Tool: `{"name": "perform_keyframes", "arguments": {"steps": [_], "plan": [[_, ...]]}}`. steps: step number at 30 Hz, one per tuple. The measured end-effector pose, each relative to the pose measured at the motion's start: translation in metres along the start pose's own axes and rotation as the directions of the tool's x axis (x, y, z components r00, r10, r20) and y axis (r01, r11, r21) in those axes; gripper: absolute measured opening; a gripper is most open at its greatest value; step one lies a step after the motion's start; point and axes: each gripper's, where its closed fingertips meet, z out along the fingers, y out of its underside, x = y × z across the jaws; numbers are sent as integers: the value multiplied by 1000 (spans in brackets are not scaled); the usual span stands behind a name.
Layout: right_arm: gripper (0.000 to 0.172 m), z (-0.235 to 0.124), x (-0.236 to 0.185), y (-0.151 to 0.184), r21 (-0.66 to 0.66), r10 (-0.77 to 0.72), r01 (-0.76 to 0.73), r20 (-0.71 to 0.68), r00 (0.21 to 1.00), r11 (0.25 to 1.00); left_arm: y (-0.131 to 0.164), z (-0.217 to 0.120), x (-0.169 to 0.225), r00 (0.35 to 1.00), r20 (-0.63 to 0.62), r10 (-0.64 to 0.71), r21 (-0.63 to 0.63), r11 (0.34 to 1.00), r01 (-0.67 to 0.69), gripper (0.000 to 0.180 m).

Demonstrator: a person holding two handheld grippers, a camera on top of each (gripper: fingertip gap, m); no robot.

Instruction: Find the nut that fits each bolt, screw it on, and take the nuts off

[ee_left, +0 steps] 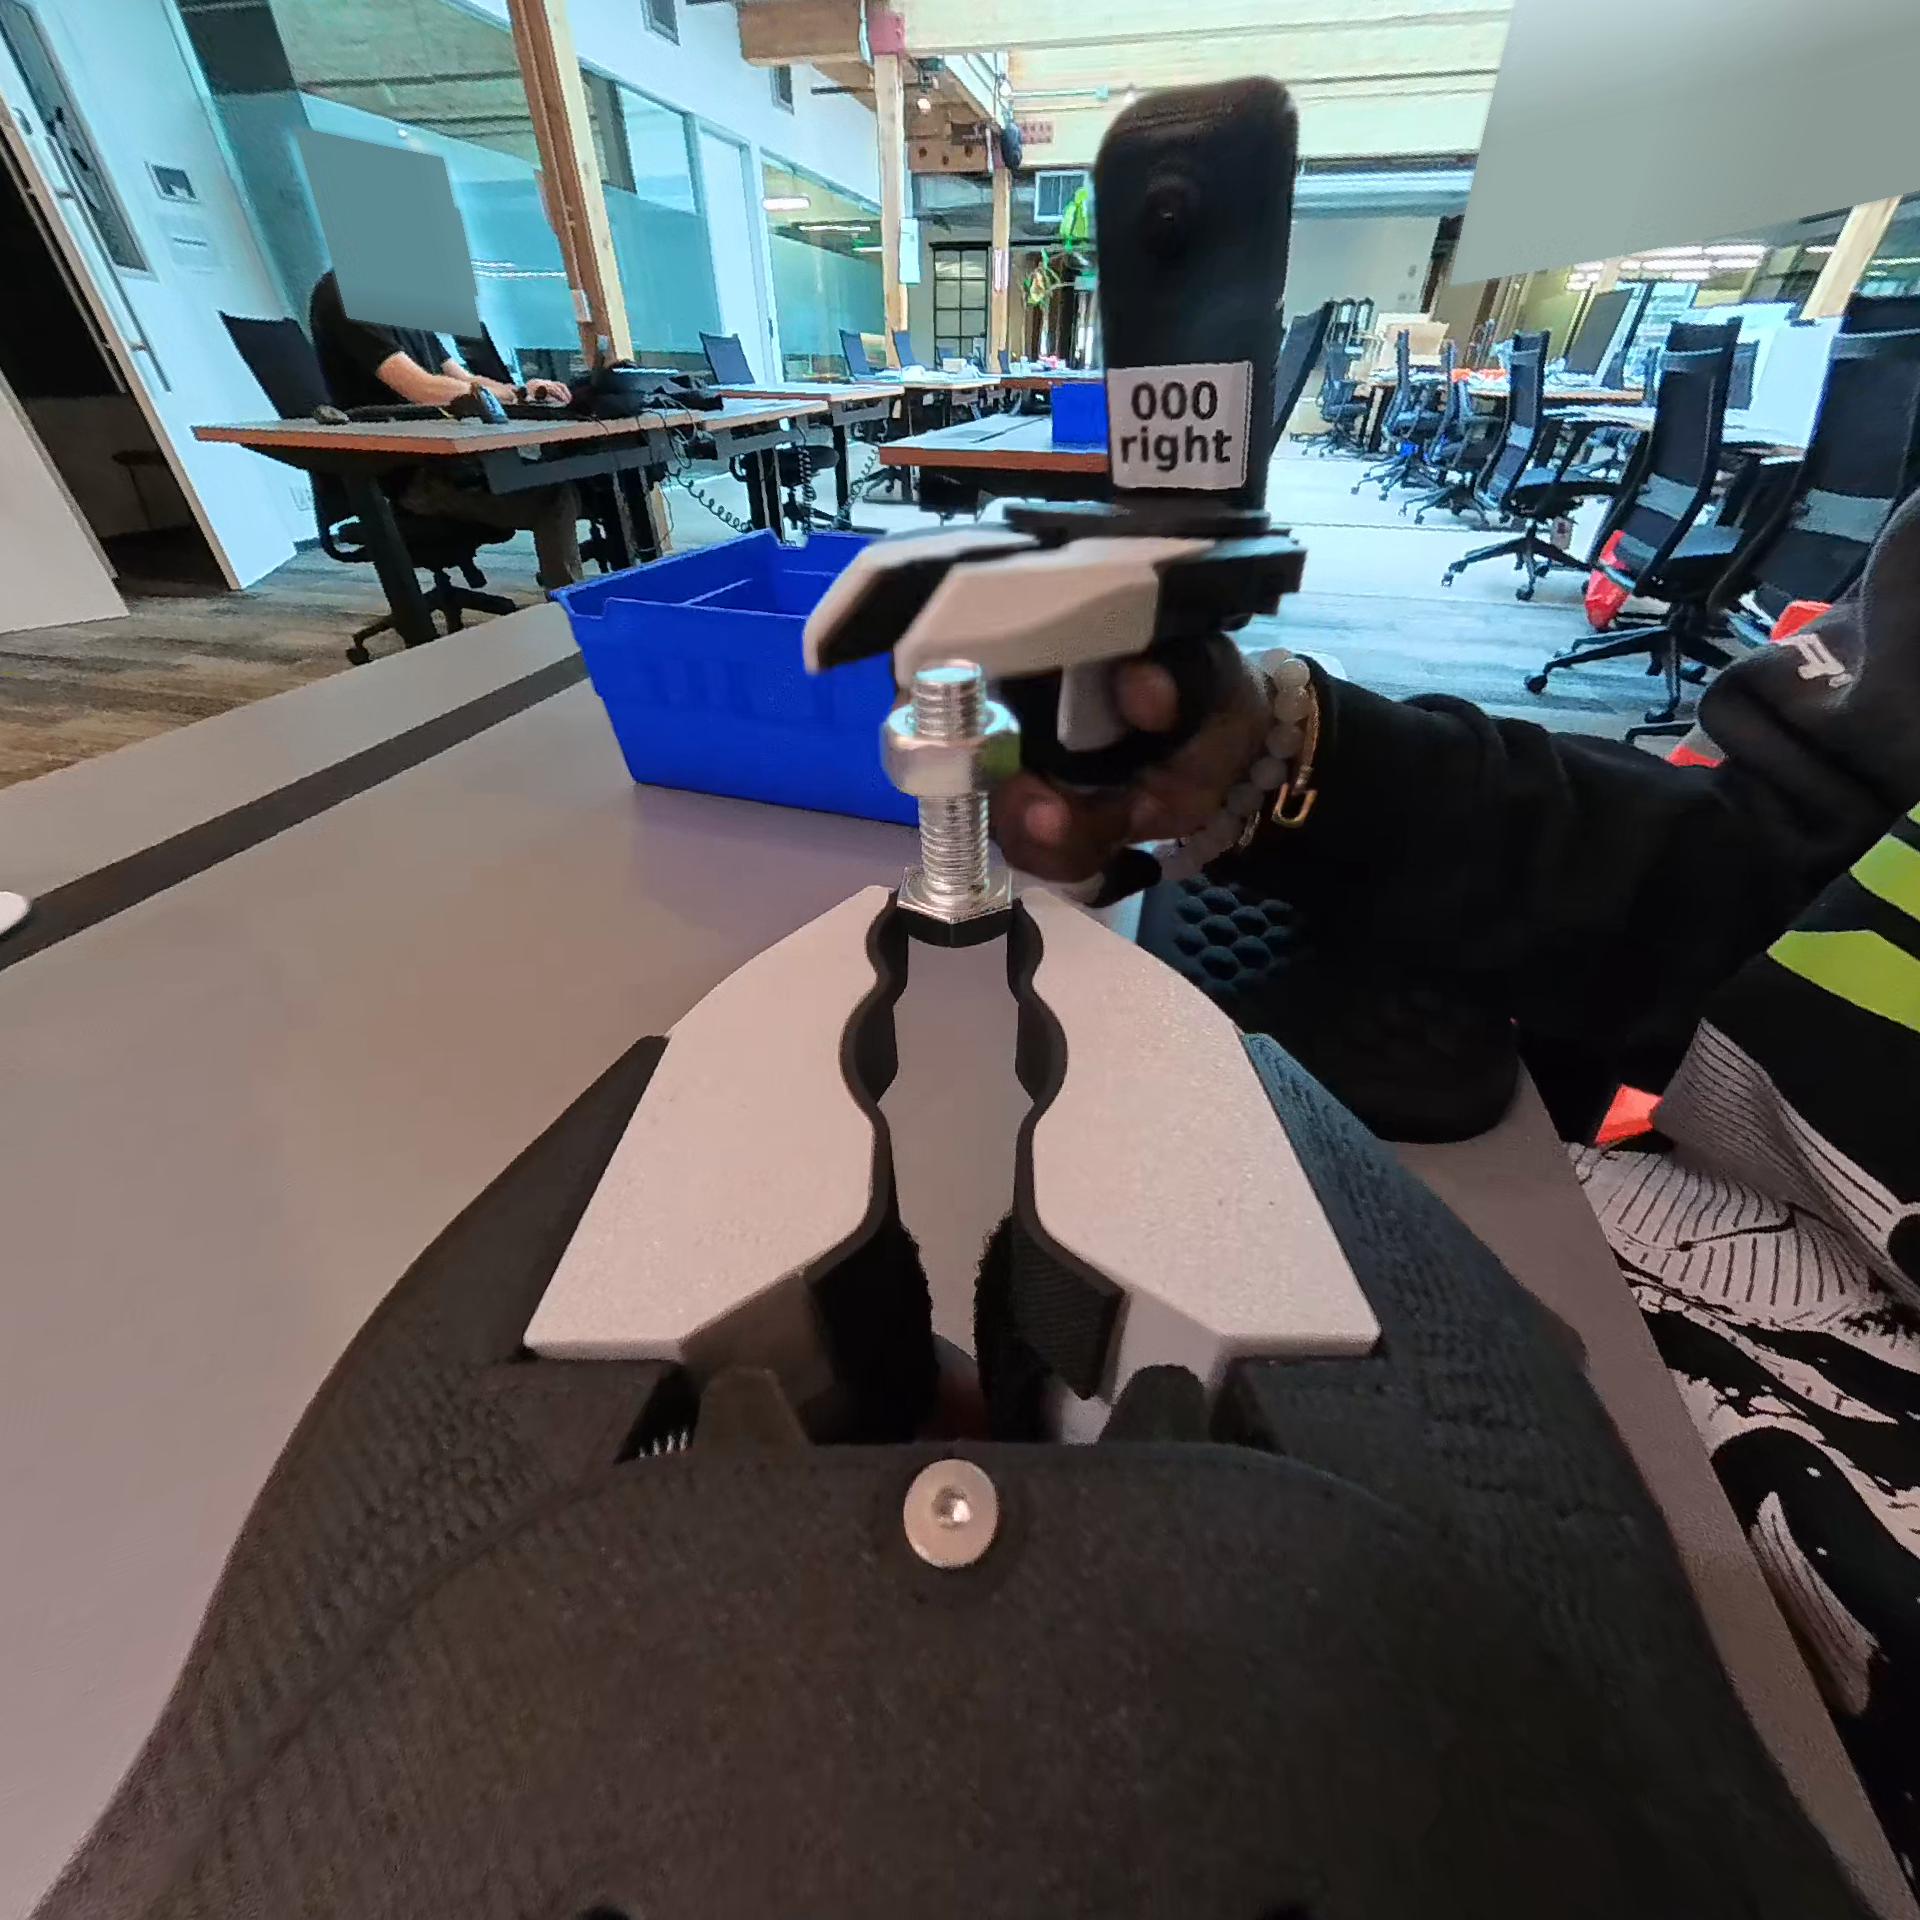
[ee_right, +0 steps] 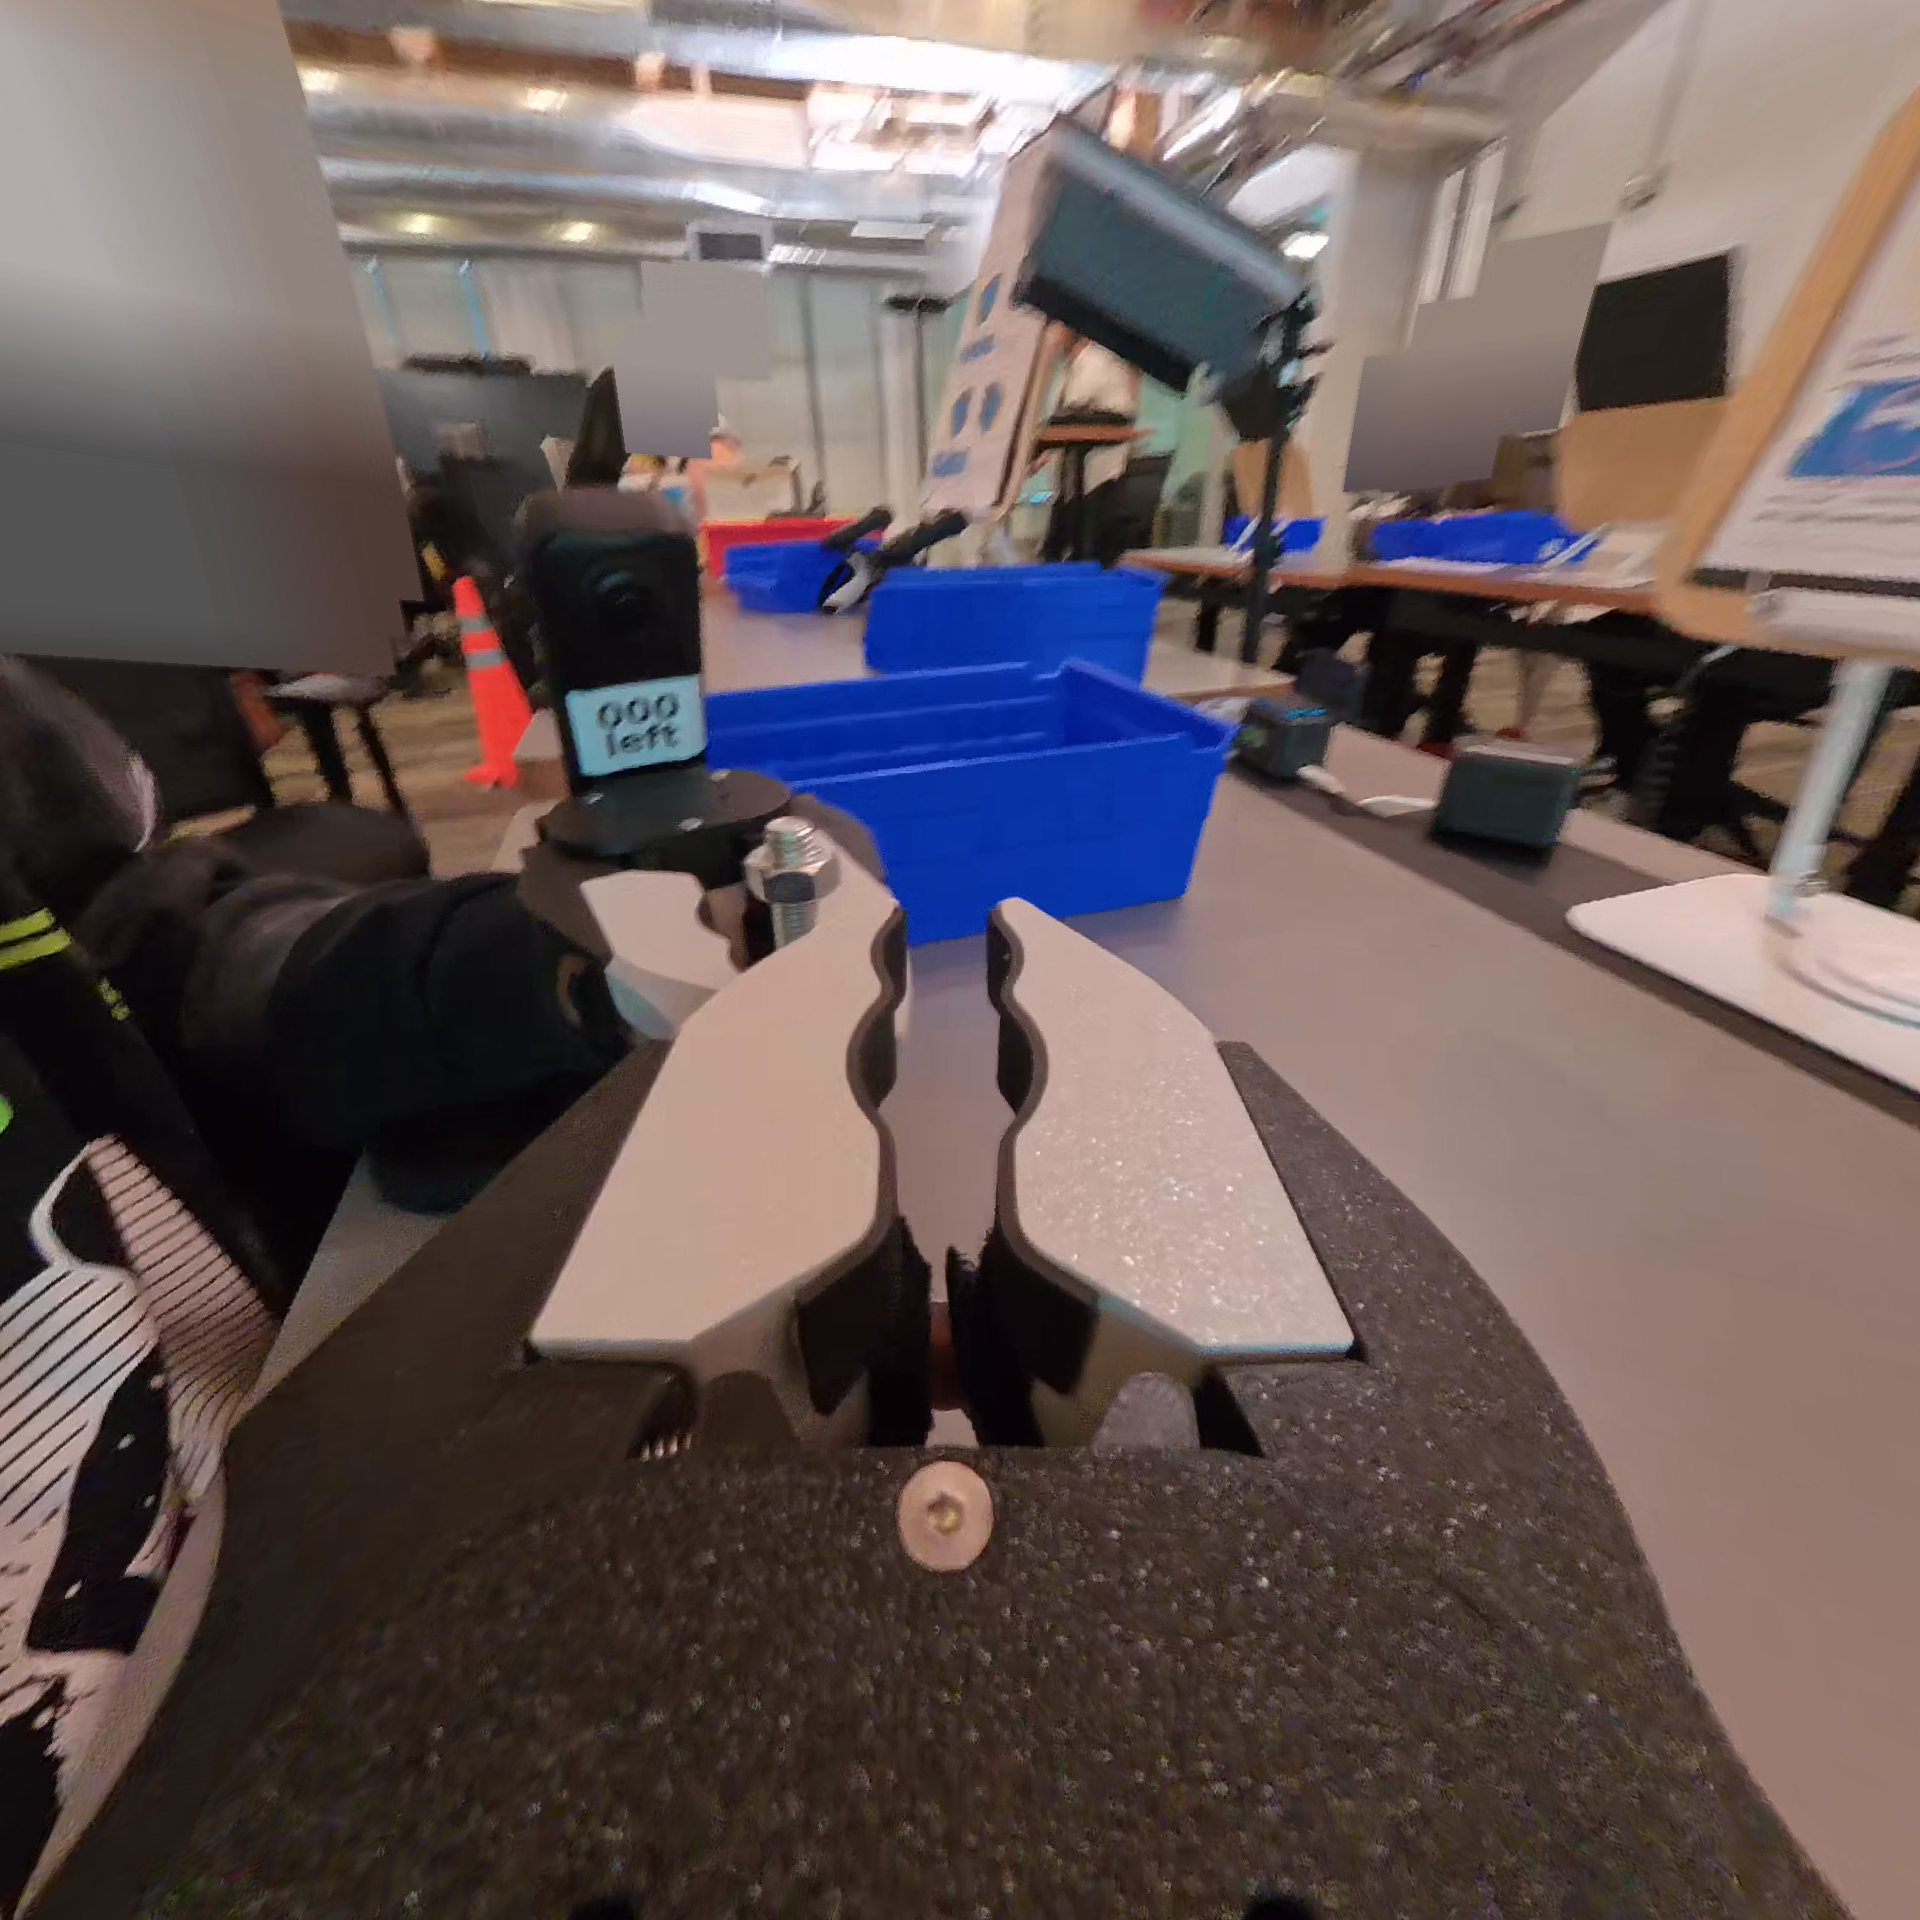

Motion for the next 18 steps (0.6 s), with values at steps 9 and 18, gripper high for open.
{"name": "perform_keyframes", "arguments": {"steps": [9, 18], "plan": [[52, 16, -25, 6, -17, 54, -53, 133, 990, 998, 8, 5, 4, 1000, -8, 22, -48, 999, -23, 19], [49, 28, -30, 17, -56, 40, -33, 121, 992, 998, 13, 9, 10, 999, -30, 41, -73, 996, -43, 19]]}}
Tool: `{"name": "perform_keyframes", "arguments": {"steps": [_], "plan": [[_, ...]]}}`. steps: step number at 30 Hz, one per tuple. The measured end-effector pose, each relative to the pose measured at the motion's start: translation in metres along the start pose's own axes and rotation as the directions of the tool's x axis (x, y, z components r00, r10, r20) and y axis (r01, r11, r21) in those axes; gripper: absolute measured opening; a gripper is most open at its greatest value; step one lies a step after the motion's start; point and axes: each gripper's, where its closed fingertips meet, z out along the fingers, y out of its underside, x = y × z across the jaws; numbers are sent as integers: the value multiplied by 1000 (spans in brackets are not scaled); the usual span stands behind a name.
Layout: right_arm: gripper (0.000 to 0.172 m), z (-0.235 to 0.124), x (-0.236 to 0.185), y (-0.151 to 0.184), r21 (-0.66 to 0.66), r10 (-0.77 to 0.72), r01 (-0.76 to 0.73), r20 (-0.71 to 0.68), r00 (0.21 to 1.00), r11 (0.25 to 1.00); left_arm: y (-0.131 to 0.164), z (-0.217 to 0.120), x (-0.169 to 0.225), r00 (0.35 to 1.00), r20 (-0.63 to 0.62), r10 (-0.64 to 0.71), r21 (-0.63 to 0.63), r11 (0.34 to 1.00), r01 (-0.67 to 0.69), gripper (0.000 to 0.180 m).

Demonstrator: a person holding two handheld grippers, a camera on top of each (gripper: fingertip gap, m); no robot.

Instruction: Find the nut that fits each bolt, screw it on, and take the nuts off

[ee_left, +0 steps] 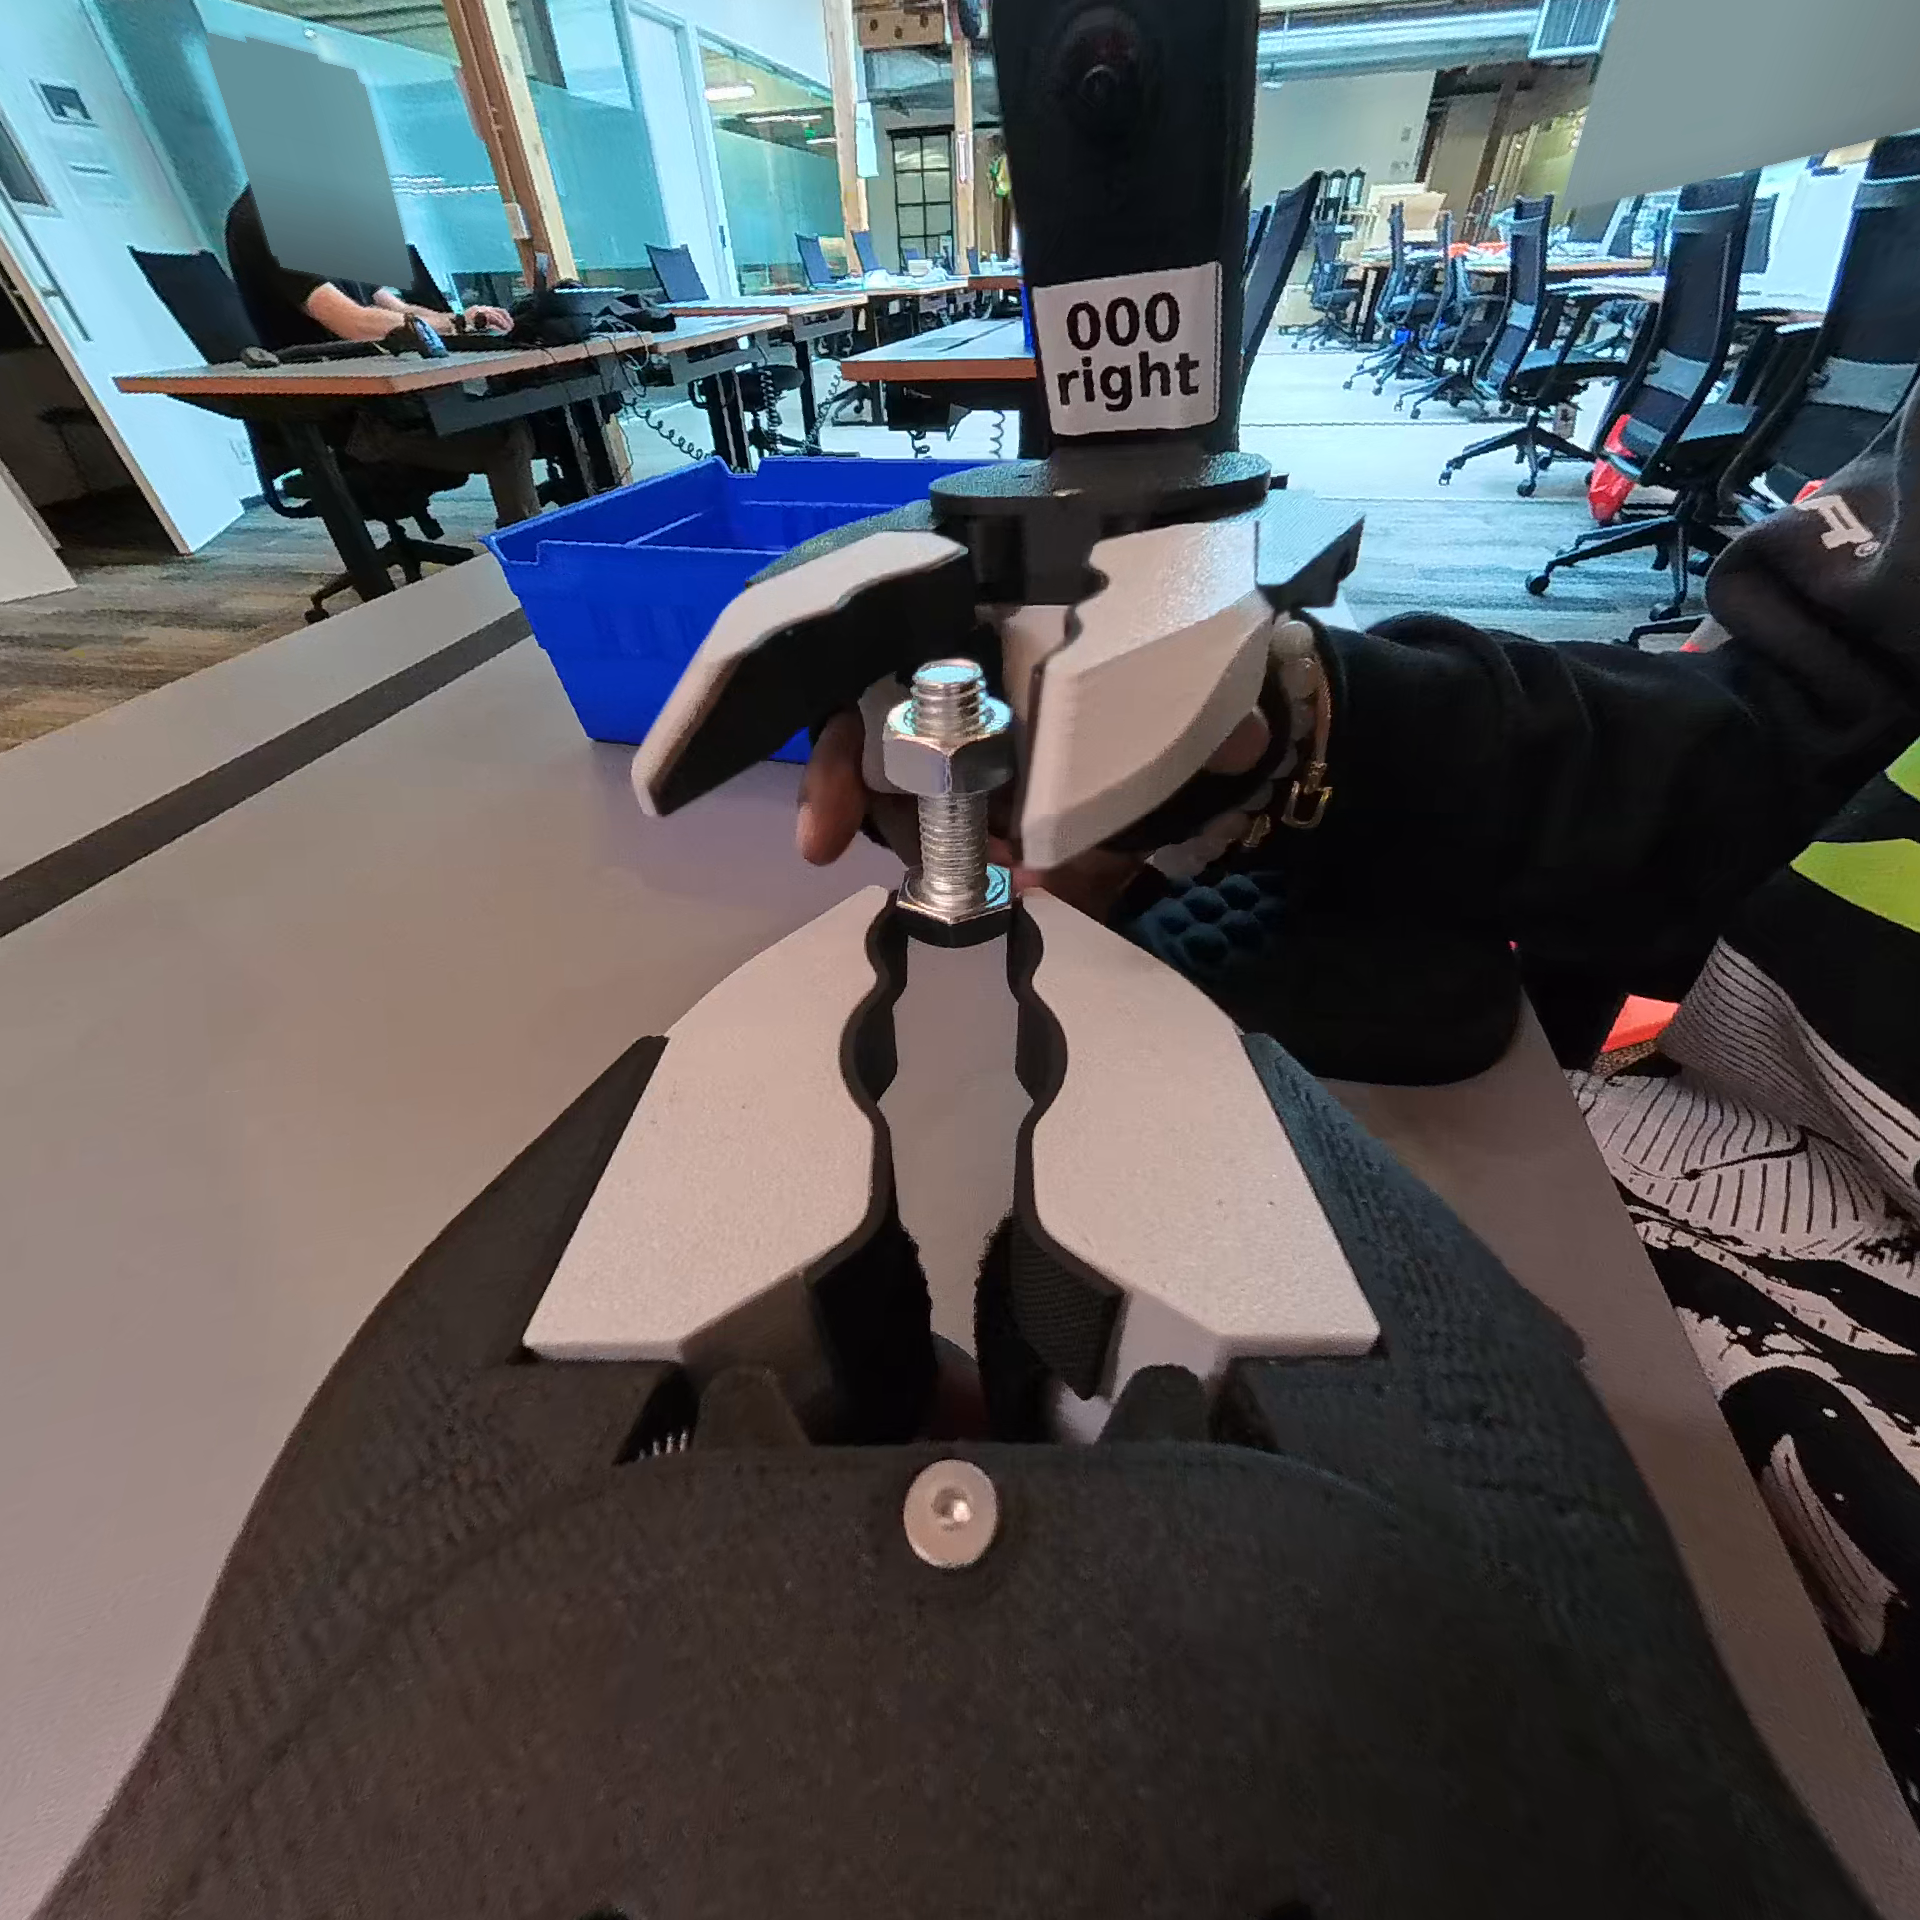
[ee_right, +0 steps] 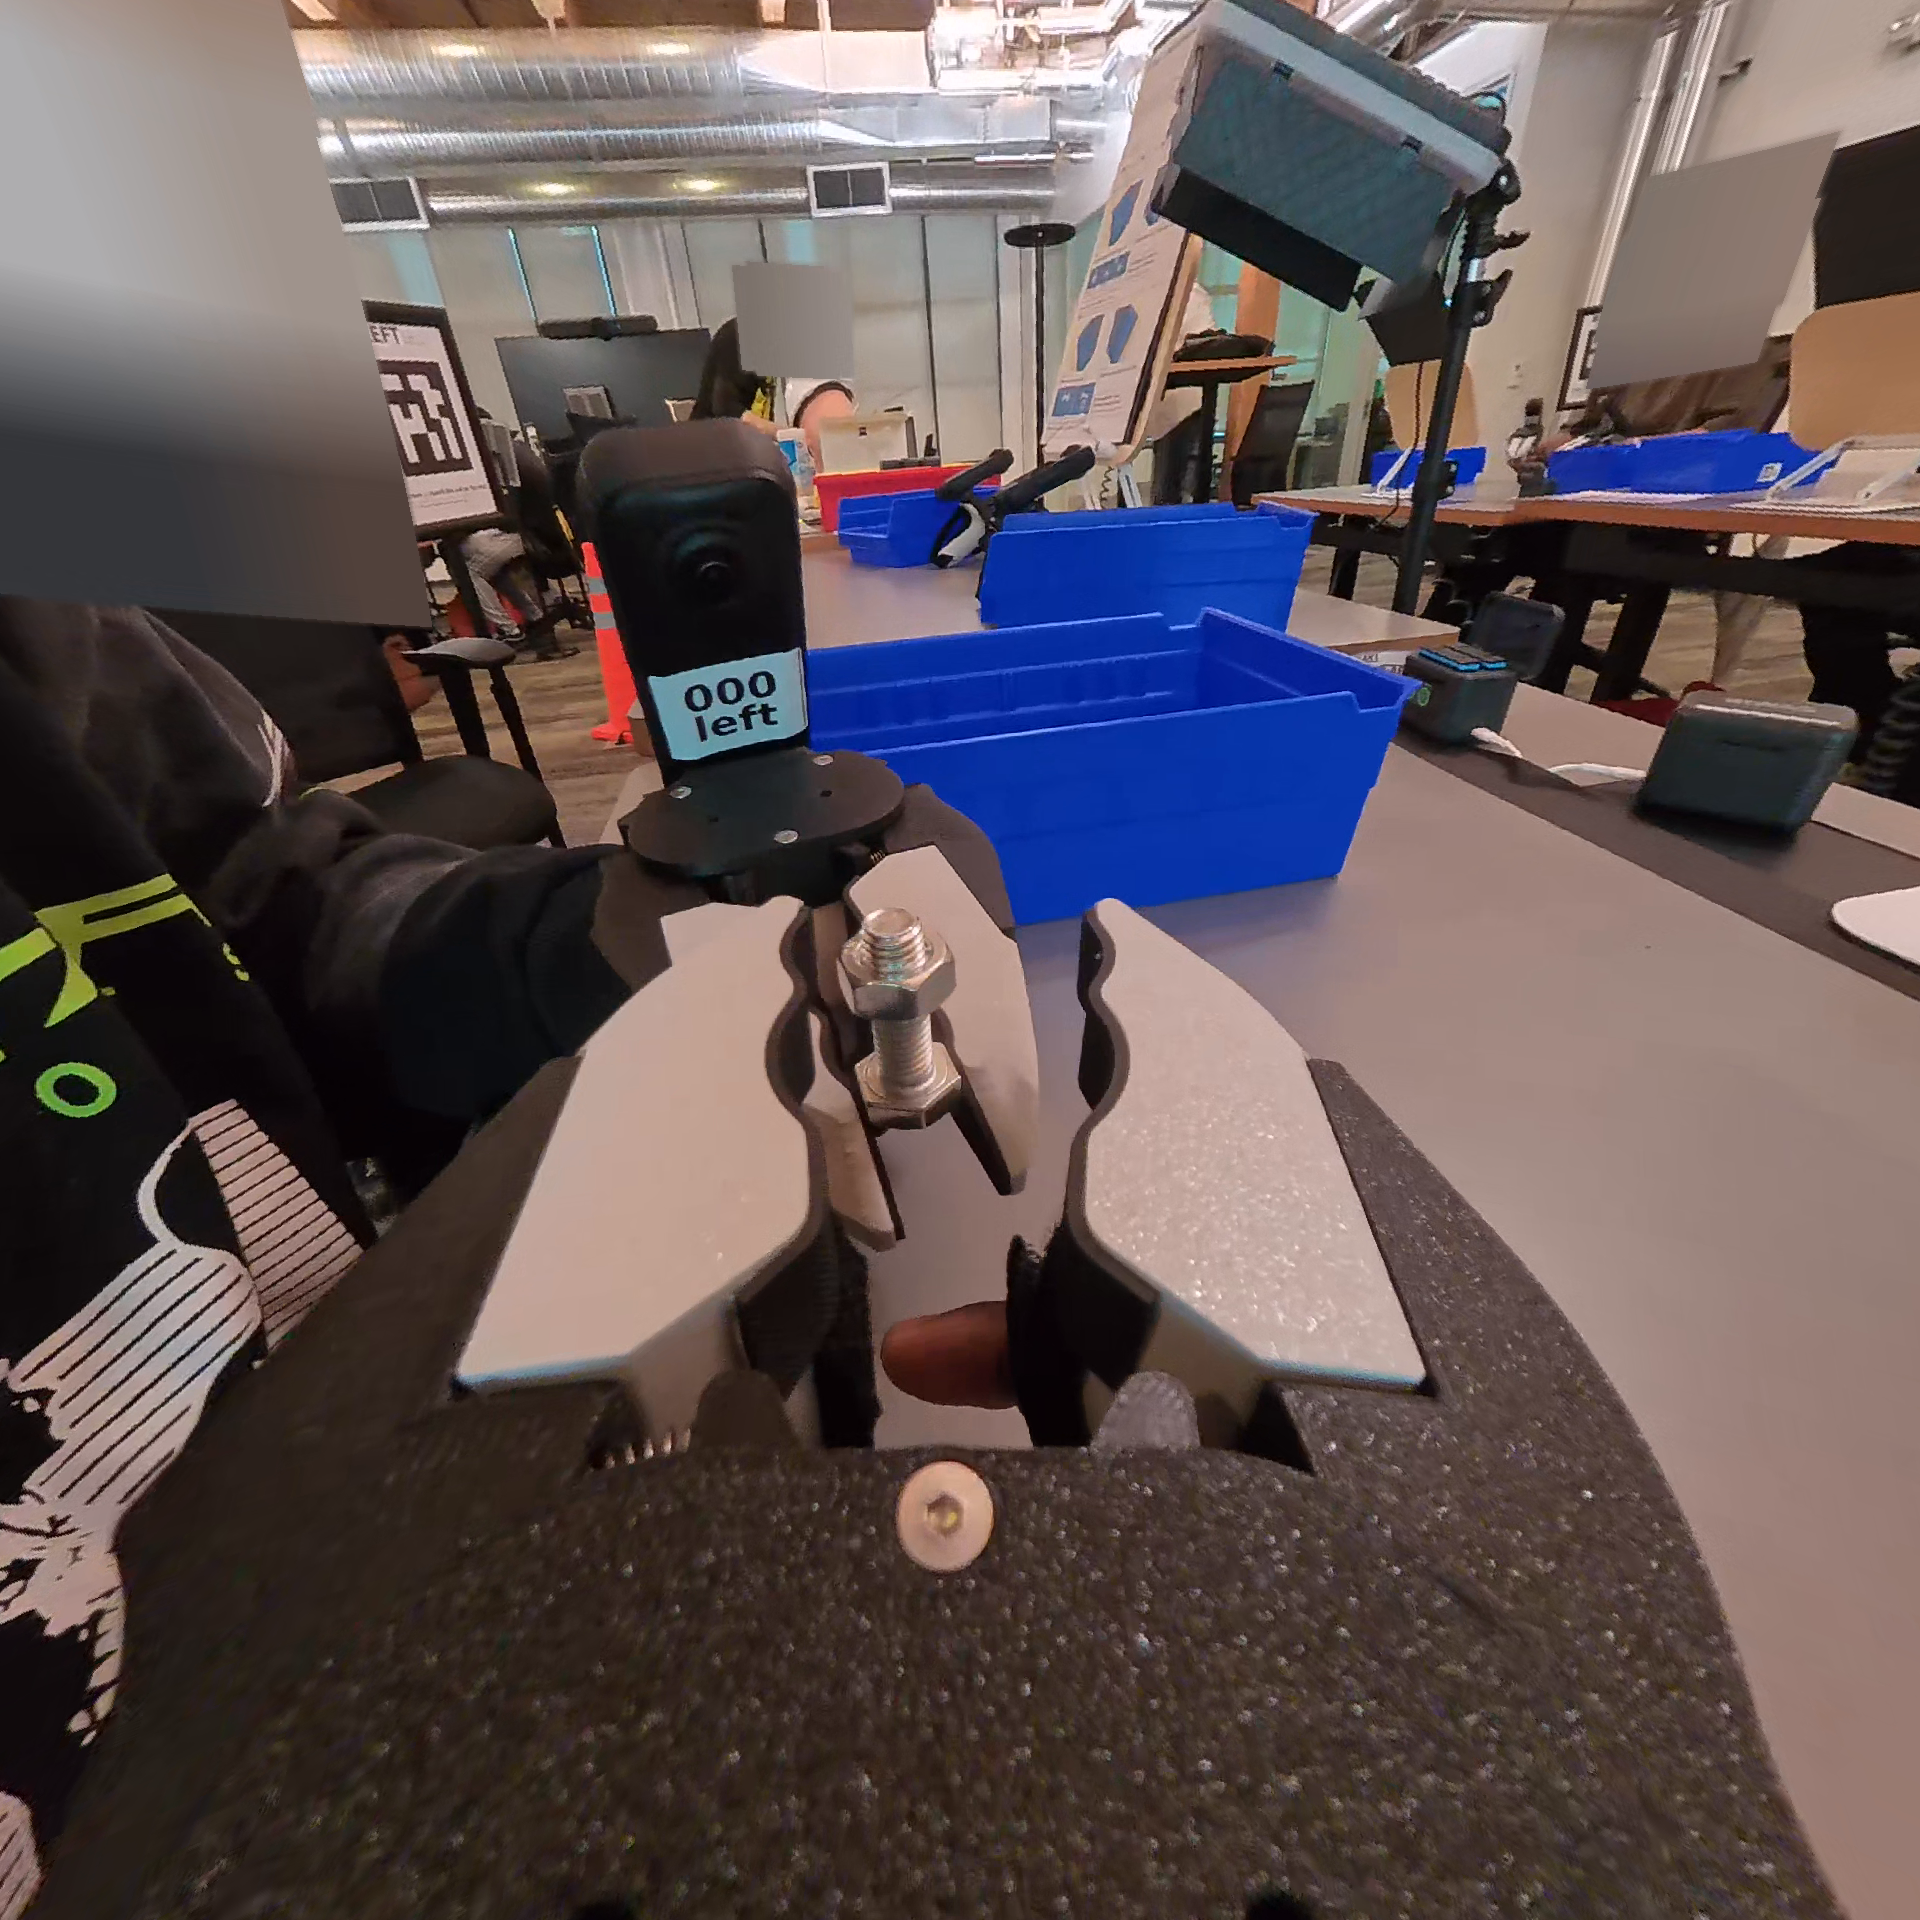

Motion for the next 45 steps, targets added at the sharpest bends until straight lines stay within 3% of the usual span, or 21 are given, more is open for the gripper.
{"name": "perform_keyframes", "arguments": {"steps": [6, 8, 10, 12, 16, 18, 22, 28, 30, 32, 34, 36, 41, 45], "plan": [[44, -20, 10, -9, 19, -20, 20, -24, 1000, 1000, -6, -4, -5, 1000, 17, -16, 40, 999, 16, 19], [22, -32, 26, -14, 44, -19, 24, -112, 993, 999, -10, -8, -6, 999, 15, -31, 65, 997, 30, 19], [16, -38, 32, -16, 63, -17, 26, -140, 990, 998, -11, -8, -8, 999, 24, -30, 65, 997, 29, 19], [18, -35, 22, -20, 91, -9, 16, -78, 997, 996, -9, -7, -7, 999, 23, -26, 53, 998, 25, 19], [46, -17, 3, -14, 73, 33, -36, 34, 999, 997, -5, -4, -4, 1000, 16, -14, 28, 1000, 14, 19], [52, -8, -2, -7, 45, 40, -42, 46, 998, 998, -2, -2, -2, 1000, 10, -7, 11, 1000, 7, 19], [53, 1, -3, 3, -13, 9, -9, 28, 1000, 1000, 1, 1, 3, 1000, -11, 10, -3, 1000, -10, 19], [46, -14, 5, -10, 50, 30, -31, 14, 999, 998, -6, -4, -1, 1000, -3, -10, 35, 999, 10, 19], [40, -22, 10, -12, 49, 3, -2, -15, 1000, 999, -8, -6, -4, 1000, 5, -23, 55, 998, 23, 19], [15, -33, 24, -16, 63, -20, 26, -102, 995, 998, -14, -9, -4, 999, -4, -36, 88, 995, 36, 19], [8, -39, 29, -18, 76, -22, 32, -130, 991, 997, -13, -10, -6, 999, 4, -42, 85, 995, 41, 19], [13, -37, 20, -23, 115, -3, 11, -71, 997, 993, -11, -9, -6, 999, 6, -43, 71, 997, 43, 19], [52, -16, 1, -15, 82, 55, -59, 44, 997, 995, -4, -3, -1, 1000, 0, -10, 27, 1000, 10, 19], [54, -3, -6, -4, 32, 39, -41, 58, 998, 999, 1, 1, 3, 1000, -14, -5, 2, 1000, 5, 19]]}}
